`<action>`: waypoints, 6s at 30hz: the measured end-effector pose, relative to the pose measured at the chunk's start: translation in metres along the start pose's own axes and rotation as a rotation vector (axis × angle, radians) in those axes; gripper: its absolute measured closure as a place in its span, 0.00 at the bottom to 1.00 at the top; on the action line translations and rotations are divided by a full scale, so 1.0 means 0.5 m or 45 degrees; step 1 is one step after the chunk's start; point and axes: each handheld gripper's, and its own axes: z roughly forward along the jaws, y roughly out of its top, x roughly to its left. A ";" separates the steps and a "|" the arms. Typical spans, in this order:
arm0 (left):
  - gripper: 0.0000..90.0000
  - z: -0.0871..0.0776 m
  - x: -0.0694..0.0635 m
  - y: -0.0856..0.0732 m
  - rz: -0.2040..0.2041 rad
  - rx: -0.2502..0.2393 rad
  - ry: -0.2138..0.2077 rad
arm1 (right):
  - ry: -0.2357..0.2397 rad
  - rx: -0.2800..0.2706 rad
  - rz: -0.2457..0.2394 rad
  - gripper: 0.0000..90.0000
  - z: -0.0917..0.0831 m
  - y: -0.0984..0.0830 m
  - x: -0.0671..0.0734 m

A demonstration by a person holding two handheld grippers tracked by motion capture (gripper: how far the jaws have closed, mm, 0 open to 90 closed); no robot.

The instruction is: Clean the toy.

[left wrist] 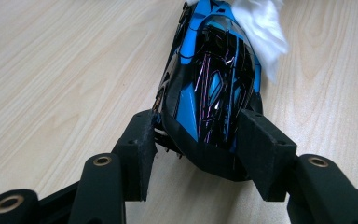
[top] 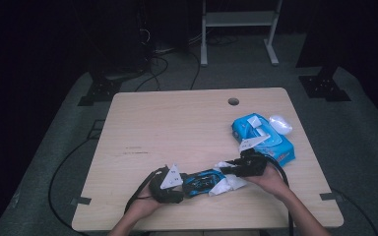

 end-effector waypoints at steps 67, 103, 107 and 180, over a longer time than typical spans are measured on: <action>0.52 0.049 0.048 0.012 -0.006 -0.001 -0.142 | -0.144 -0.007 -0.171 0.59 0.001 -0.012 0.015; 0.61 0.041 0.048 0.001 -0.151 -0.080 -0.253 | -0.327 0.075 -0.220 0.41 -0.035 -0.081 0.076; 0.62 0.041 0.049 0.000 -0.146 -0.089 -0.263 | -0.342 0.122 -0.226 0.42 -0.010 -0.085 0.077; 0.64 0.058 0.035 0.012 -0.075 -0.117 -0.241 | -0.316 -0.119 -0.244 0.91 0.046 0.042 0.145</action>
